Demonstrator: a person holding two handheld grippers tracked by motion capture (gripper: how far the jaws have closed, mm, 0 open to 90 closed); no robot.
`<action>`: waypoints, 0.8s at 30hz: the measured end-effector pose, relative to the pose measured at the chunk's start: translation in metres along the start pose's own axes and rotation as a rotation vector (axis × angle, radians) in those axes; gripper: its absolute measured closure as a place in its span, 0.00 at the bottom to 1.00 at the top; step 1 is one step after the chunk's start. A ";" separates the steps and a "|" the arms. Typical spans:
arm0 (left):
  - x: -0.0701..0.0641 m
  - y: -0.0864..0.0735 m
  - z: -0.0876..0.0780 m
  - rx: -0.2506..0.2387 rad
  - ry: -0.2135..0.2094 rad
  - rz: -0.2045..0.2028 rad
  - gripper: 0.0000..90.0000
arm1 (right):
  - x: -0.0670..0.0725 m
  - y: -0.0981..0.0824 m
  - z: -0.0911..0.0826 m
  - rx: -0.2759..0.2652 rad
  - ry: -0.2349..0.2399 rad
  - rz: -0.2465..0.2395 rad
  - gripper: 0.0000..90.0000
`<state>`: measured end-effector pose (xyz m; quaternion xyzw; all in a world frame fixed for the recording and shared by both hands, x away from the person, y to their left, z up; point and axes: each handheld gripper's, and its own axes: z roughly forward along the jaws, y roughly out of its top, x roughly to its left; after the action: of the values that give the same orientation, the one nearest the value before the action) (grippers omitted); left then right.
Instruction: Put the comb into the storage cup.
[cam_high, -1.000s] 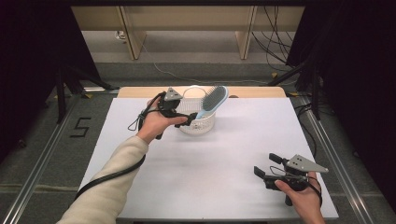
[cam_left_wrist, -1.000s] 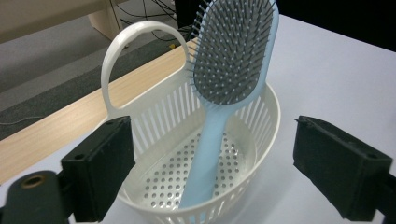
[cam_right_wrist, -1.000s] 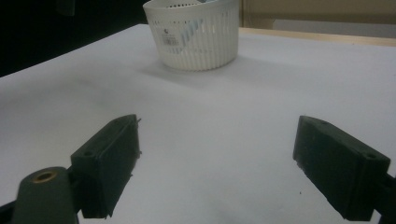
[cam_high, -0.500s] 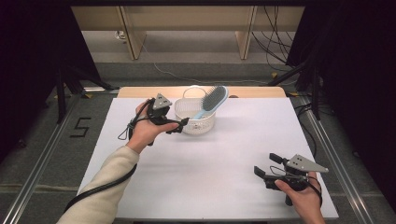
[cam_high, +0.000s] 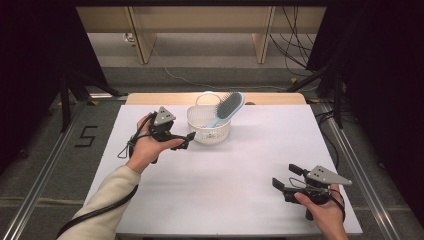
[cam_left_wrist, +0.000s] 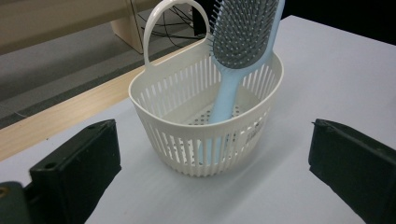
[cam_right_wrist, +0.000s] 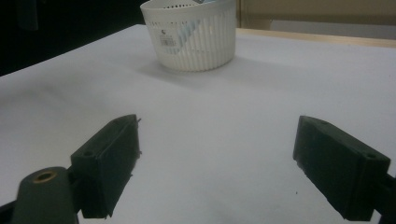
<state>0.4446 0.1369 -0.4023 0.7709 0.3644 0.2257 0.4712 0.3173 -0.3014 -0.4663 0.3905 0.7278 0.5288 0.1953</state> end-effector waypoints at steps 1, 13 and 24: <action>-0.001 -0.001 -0.001 0.002 -0.001 0.001 0.02 | 0.000 0.000 0.000 0.000 0.000 -0.001 0.17; -0.003 -0.025 -0.015 0.022 -0.014 0.012 0.01 | 0.000 0.000 0.000 -0.002 -0.002 -0.002 0.17; -0.003 -0.048 -0.031 0.040 -0.031 0.013 0.01 | 0.000 0.000 0.000 -0.002 -0.002 -0.003 0.17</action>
<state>0.4050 0.1661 -0.4308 0.7859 0.3564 0.2095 0.4598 0.3169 -0.3014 -0.4657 0.3899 0.7275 0.5289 0.1974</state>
